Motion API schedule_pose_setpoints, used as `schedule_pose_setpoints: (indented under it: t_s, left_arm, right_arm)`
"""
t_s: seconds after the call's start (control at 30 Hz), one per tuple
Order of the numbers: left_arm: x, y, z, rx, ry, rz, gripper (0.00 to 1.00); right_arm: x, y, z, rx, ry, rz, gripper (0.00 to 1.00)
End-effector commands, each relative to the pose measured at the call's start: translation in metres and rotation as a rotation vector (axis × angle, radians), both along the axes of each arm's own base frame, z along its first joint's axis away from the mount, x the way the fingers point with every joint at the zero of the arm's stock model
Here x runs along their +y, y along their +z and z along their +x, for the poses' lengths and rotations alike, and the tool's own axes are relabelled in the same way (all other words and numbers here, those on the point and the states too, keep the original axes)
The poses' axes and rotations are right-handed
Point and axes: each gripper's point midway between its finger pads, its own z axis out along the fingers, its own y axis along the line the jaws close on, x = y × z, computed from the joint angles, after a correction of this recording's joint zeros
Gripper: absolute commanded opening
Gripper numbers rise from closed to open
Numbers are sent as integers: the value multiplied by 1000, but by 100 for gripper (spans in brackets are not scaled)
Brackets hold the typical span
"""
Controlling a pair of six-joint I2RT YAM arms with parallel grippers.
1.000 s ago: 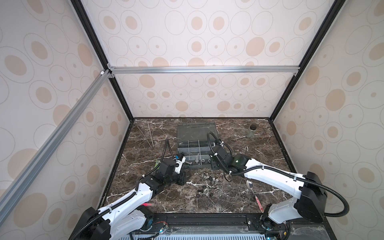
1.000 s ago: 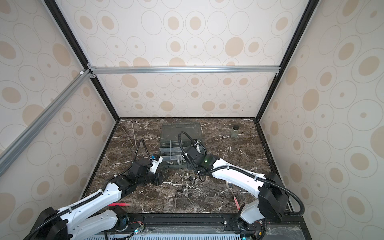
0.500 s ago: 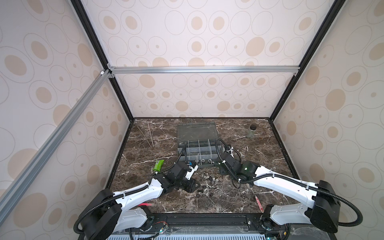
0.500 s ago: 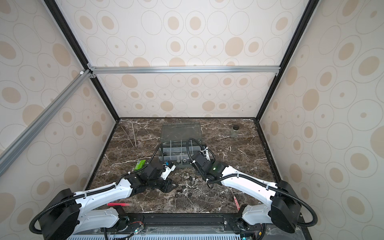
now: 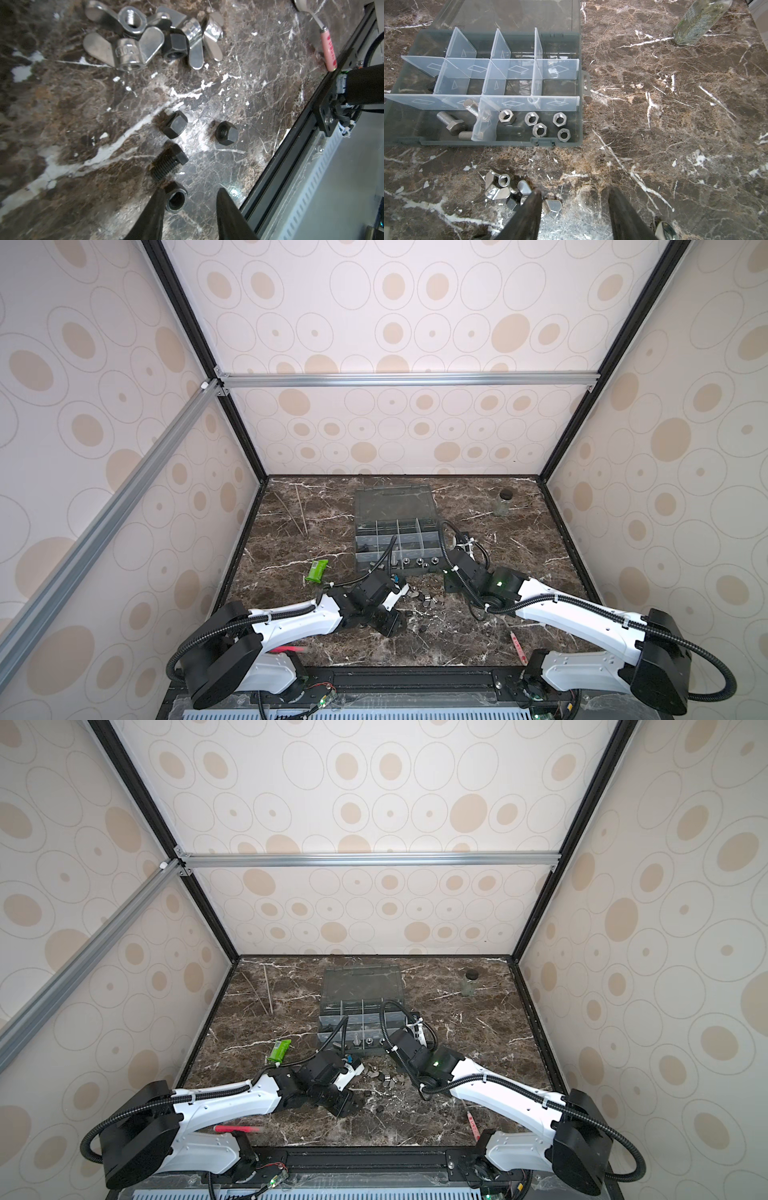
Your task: Sort the screws and nuts into containers
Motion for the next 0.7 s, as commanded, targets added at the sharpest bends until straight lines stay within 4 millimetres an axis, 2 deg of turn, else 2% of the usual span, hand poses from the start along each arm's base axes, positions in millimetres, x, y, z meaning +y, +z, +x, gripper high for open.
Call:
schedule_pose_setpoints:
  t_s: [0.0,0.5,0.67]
  left_arm:
    - [-18,12,0,12,-12,-57,41]
    - [-25,-6,1,45,-44,2,41]
    - [-23,-10,7,22,-36,35,41]
  right_arm:
    - [-10,2,-2,-15,-40,14,55]
    - [-36,3,-10,-56,-116,7,56]
    - [-41,4,-11,-69,-126,10,56]
